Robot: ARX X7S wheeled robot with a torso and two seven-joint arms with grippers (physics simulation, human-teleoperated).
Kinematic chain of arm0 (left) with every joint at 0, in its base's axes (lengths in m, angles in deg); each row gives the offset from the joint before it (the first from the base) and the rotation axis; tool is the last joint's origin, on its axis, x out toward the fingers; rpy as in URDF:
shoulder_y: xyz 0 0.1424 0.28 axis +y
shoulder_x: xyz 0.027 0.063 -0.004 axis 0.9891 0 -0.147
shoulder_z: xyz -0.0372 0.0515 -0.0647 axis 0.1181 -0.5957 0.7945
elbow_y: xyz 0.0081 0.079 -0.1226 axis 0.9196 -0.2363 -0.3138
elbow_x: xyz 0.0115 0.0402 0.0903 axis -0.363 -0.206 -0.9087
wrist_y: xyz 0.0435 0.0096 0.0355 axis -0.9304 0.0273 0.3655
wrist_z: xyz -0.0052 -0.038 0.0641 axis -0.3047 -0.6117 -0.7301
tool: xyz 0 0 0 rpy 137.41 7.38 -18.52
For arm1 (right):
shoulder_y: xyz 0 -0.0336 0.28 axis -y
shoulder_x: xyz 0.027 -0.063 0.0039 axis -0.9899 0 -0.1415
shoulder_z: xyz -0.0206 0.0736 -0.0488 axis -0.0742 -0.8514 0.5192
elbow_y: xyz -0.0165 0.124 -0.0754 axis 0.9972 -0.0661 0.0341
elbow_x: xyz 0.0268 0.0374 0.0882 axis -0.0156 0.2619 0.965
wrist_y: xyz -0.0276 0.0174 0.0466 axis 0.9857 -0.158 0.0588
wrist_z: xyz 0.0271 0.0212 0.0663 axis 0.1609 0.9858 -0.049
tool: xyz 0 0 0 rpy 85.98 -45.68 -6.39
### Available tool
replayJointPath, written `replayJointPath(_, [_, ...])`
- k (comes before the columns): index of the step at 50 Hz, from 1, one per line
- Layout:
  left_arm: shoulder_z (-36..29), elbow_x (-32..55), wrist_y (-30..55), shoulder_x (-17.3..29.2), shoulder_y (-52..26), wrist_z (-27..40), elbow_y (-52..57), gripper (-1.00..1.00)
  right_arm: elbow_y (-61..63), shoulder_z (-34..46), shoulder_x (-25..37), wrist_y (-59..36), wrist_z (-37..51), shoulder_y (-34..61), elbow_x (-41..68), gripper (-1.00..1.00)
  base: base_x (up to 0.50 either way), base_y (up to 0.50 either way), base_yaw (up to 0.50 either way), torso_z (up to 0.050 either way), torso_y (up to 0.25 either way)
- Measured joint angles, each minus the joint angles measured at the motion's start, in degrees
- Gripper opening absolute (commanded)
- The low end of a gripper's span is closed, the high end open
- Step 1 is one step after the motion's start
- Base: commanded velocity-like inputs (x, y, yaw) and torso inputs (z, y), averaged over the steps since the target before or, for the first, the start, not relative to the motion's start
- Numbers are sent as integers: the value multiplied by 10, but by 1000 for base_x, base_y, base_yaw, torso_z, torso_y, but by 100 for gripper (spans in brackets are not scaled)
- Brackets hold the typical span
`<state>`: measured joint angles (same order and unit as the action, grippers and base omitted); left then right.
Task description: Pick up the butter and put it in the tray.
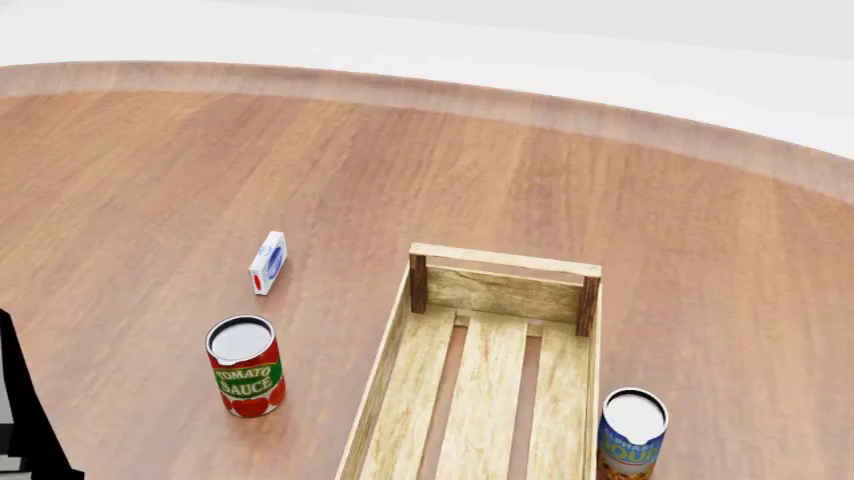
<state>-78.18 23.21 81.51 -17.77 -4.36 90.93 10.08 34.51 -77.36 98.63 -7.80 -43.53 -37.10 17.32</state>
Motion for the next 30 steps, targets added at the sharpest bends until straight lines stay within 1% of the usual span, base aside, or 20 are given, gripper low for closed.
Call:
replayJointPath(11, [1,4,2,3,0,5,2,100,15,-38,72,-29,-24,-47,34,100,0,0,0,0,0])
replayJointPath(18, [-1,6,3,4,0,8,2,100,28,-63,118,-72,-33,-50,71,100,0,0,0,0,0])
replayJointPath(22, [-2,6,2,5,0,9,1,100,38,-58,148,-113,-44,-24,101,100,0,0,0,0,0])
replayJointPath(30, [-2,7,0,6,-1,12,-3,100,54,-23,200,-213,-79,75,171,100,0,0,0,0,0])
